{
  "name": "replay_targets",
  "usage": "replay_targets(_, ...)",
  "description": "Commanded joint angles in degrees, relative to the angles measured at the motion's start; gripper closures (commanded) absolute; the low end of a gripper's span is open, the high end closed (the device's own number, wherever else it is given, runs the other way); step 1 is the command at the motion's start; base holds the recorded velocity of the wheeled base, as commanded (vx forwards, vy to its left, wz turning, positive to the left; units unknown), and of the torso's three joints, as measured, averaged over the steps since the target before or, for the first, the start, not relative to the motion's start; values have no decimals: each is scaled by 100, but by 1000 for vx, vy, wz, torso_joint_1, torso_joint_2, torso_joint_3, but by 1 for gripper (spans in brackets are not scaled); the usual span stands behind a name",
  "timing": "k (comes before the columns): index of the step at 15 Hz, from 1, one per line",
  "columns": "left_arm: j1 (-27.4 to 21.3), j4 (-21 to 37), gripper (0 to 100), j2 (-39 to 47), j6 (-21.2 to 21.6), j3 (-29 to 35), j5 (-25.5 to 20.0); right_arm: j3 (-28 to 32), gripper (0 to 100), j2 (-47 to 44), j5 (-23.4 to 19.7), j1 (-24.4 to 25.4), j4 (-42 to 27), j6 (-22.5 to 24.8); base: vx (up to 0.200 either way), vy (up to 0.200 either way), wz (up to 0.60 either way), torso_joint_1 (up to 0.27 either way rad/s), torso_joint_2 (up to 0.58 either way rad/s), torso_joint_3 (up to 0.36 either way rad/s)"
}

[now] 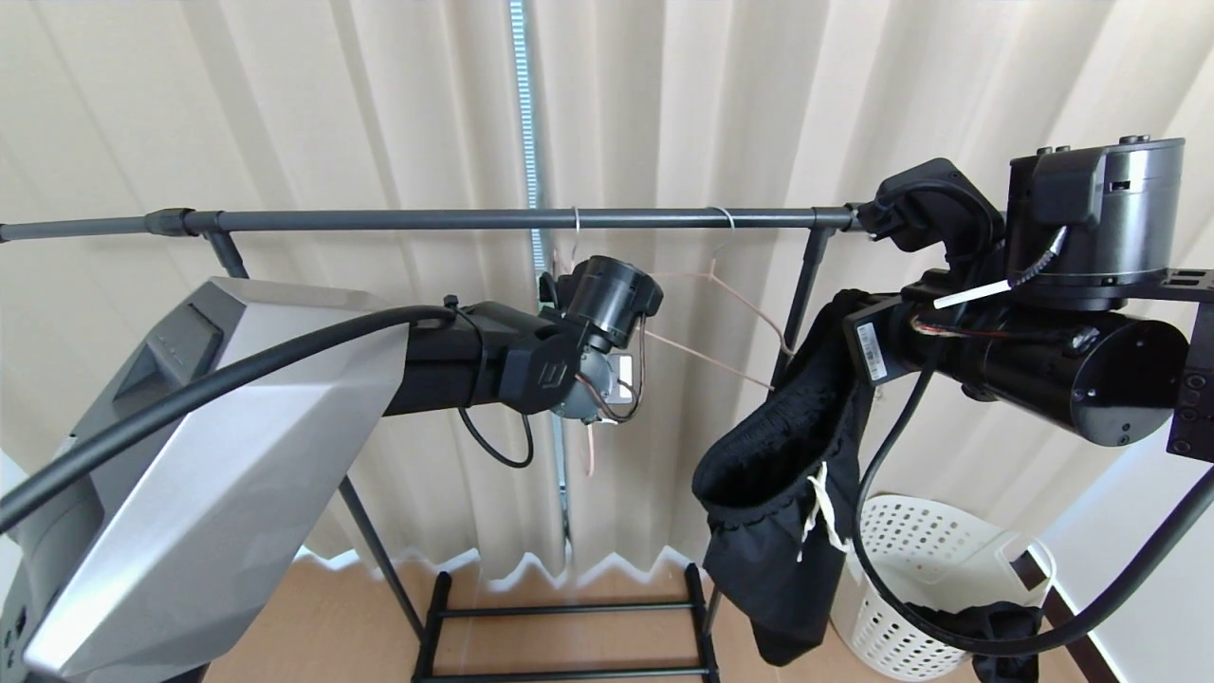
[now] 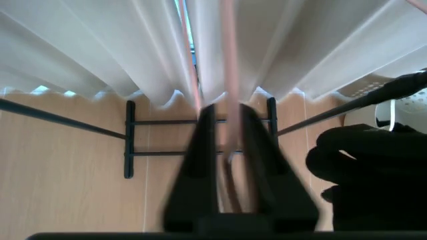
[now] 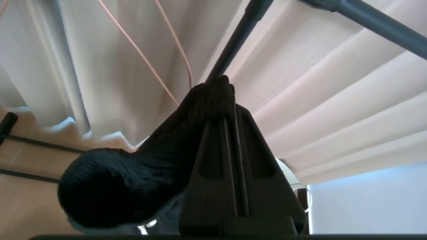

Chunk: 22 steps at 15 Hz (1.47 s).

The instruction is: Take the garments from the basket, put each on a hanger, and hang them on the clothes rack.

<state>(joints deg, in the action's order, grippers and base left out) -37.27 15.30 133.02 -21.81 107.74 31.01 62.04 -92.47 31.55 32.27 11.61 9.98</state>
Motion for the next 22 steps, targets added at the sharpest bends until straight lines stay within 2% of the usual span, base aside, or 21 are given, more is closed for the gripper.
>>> replay_targets(1,-17,-1,100,-101,10,-25,1,1,100,-8,0,-1,0,4,0,0,0,0,0,0)
replay_targets(9,-17,-18,100,-831,107,-658,-8,-25,100,0,0,-1,8,4,0,0,0,0,0,0)
replay_targets(15,-184,-45,100,-1578,195,-1466,1,-25,100,0,0,-1,0,12,0,0,0,0,0,0)
replay_targets(20,-431,-97,100,-2808,282,-3092,-8,-34,100,-8,0,-1,0,4,0,0,0,0,0,0)
replay_targets(22,-492,-466,100,-3467,318,-3963,-16,-113,100,9,0,8,8,4,0,0,0,0,0,0)
